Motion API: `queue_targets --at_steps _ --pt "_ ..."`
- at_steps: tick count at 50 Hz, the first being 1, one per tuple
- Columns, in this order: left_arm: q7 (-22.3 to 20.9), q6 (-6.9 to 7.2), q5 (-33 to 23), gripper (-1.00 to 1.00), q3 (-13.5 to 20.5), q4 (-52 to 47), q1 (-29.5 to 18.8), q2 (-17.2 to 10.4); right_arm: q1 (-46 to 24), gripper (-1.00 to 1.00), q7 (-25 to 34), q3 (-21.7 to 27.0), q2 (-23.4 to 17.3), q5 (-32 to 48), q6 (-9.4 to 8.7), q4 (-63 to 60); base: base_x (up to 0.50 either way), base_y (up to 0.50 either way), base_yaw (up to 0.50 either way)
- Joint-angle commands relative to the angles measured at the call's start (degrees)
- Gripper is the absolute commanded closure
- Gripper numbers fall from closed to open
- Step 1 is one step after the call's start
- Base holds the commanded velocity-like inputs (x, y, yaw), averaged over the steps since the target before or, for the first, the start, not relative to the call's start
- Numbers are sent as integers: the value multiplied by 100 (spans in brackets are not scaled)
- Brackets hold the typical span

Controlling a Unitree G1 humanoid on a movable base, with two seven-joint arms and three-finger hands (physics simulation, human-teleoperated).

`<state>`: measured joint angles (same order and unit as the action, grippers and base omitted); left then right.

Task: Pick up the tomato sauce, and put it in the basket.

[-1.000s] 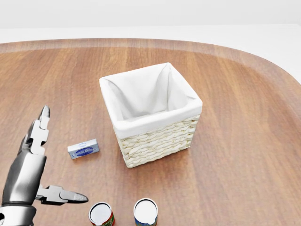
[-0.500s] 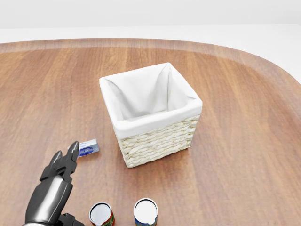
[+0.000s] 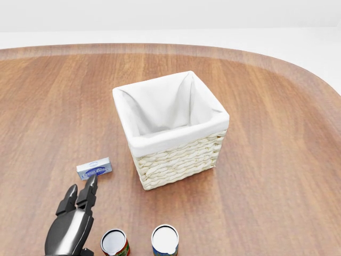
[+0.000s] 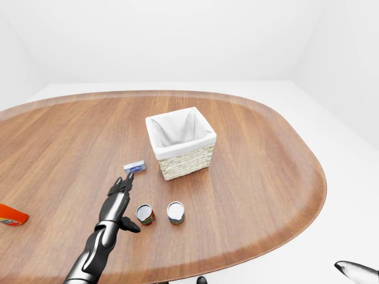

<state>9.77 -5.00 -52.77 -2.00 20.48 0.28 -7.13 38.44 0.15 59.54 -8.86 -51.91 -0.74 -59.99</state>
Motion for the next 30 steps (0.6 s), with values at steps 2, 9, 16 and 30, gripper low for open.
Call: queue_targets --at_steps 2,9,16,30 --pt "604 0 -90 -100 -173 594 -176 43 -9 -100 -11 -22 -11 26 -5 0 0 0 0" --pt "709 0 -240 -100 -287 503 -47 65 -39 -100 7 -36 14 59 -27 0 0 0 0" --pt "777 0 -329 -100 -359 554 -10 86 -11 -100 13 -23 20 38 2 0 0 0 0" --pt "741 0 -402 -100 -505 265 248 168 -25 -100 41 -75 67 100 11 0 0 0 0"
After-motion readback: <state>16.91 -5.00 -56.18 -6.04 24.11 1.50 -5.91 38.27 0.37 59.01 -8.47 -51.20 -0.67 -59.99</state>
